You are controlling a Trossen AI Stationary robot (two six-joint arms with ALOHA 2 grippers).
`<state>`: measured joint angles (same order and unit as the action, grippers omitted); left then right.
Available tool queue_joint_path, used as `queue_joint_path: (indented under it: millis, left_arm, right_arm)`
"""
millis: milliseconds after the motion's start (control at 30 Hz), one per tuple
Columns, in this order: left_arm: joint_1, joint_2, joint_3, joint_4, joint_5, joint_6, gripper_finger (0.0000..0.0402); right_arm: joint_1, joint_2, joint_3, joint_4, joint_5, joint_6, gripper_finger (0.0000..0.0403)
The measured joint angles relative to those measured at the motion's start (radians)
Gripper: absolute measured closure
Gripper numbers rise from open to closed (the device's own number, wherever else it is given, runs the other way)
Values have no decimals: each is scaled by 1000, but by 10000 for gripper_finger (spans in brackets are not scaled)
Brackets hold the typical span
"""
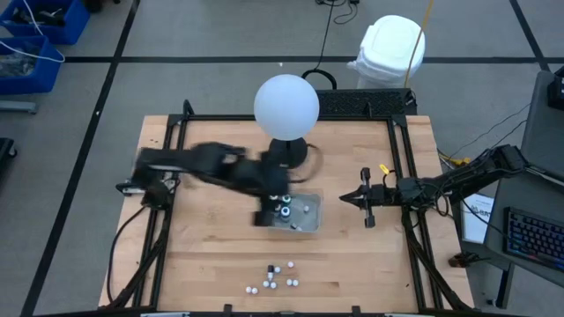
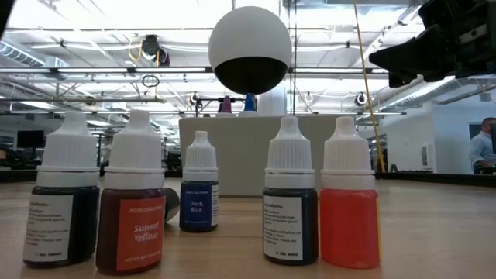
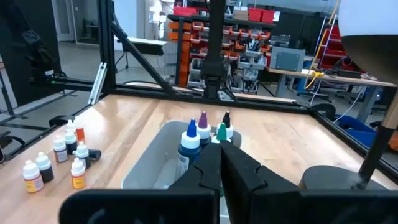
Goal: Pick & Place food coloring
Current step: Put the small orange food coloring bottle into the gray bin
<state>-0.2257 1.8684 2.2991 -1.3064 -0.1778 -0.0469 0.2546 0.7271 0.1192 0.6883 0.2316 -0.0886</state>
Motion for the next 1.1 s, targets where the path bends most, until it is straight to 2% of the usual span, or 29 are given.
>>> queue_joint_path:
  millis: [67,133,267,333,500,600,667,833,933,1100]
  left_arm:
    - [-60,-79,-2,-57,-98,-53,228]
    - [-127,-149,-13,-120,-246,-131,260]
    - [-288,-296,-121,-262,-537,-391,349]
    - [-379,-378,-245,-256,-632,-521,387]
    - [-552,-554,-651,-92,-750,-686,392]
    - [-608,-605,-909,125,-870,-700,397]
    - [-627,-620,-1067,315,-928,-638,395]
    - [-629,-620,-1454,855,-951,-438,397]
    - [-614,-620,-1658,1214,-910,-310,396]
    - [-576,-625,-1866,1735,-683,26,396]
  right_arm:
    - [0,-5,0,-6,0,-2,403]
    - [0,-5,0,-5,0,-2,403]
    - [0,-4,0,-12,0,-2,403]
    - [0,-4,0,-12,0,-2,403]
    - [0,-3,0,-12,1,-2,403]
    - [0,-3,0,-12,1,-3,403]
    - [0,-3,0,-12,1,-4,403]
    - [0,-3,0,-10,2,-13,403]
    - [0,-3,0,1,2,-25,403]
    - [0,2,0,-2,1,-127,403]
